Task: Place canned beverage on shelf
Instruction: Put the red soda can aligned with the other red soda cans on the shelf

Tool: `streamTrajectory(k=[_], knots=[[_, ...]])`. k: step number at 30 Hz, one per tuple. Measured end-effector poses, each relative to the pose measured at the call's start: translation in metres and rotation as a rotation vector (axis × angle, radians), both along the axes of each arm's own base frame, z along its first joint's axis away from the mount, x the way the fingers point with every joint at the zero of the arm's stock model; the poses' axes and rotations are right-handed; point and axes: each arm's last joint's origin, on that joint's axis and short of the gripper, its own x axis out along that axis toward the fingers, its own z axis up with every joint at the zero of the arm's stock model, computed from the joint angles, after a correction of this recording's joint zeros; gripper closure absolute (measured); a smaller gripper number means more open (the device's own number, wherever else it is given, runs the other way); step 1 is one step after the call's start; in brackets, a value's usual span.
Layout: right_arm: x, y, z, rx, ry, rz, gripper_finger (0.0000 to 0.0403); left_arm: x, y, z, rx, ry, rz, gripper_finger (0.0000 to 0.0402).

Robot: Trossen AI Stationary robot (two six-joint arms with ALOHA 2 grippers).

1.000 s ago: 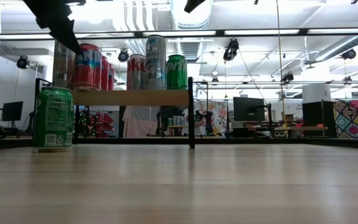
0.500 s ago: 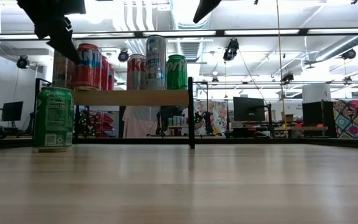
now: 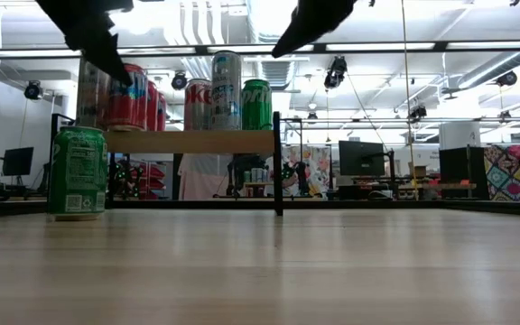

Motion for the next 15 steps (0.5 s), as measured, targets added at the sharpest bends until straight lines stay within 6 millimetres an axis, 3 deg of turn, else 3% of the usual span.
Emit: streamTrajectory(k=[9,15], knots=[[-0.008,-0.001,-0.019,-0.031,-0.014,0.019,0.0078,0.002,0.002,0.003,0.016,-0.098,0.109,0.0402],[-0.015,-0.011,-0.012,-0.039,-0.039,-0.008,0.0078,0.003,0.003,0.003,0.063,-0.123,0.165,0.0402]])
